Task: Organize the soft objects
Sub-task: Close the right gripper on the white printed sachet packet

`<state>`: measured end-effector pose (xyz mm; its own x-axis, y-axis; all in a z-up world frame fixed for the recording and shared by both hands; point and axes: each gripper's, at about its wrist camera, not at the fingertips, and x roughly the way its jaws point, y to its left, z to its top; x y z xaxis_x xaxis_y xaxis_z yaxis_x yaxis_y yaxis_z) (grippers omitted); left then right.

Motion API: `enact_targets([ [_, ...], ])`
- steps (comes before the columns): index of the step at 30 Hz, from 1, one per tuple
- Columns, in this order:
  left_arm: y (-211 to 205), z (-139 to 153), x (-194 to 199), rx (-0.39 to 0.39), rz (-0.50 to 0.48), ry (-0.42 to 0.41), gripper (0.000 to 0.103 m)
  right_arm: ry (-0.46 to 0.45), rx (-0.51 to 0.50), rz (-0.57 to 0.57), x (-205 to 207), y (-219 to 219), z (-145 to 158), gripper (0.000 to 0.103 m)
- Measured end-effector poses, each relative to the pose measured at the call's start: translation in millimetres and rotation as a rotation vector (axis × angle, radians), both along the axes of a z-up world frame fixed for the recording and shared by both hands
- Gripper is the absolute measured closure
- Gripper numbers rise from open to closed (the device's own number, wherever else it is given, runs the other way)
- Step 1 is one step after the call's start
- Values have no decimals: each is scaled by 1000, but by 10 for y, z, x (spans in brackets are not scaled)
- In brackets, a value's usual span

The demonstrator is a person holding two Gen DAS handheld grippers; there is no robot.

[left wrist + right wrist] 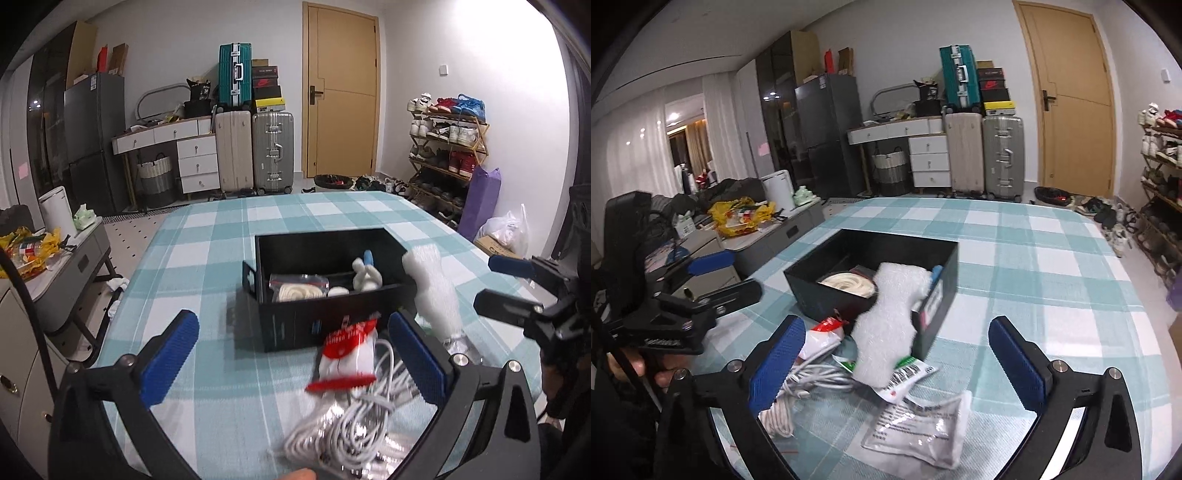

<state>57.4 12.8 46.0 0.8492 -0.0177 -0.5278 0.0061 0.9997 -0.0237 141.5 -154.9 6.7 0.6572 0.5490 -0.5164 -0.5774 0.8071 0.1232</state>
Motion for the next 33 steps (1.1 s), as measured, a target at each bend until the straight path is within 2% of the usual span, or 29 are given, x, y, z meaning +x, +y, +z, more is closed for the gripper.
enact_targets([
  [11, -78, -137, -158, 37, -9, 34, 0, 74, -57, -14, -15, -82, -174, 1],
  [23, -31, -199, -122, 14, -32, 65, 0, 168, -146, 37, 91, -28, -416, 1],
  [33, -27, -265, -78, 22, -34, 87, 0, 235, -231, 13, 203, 107, -675, 1],
])
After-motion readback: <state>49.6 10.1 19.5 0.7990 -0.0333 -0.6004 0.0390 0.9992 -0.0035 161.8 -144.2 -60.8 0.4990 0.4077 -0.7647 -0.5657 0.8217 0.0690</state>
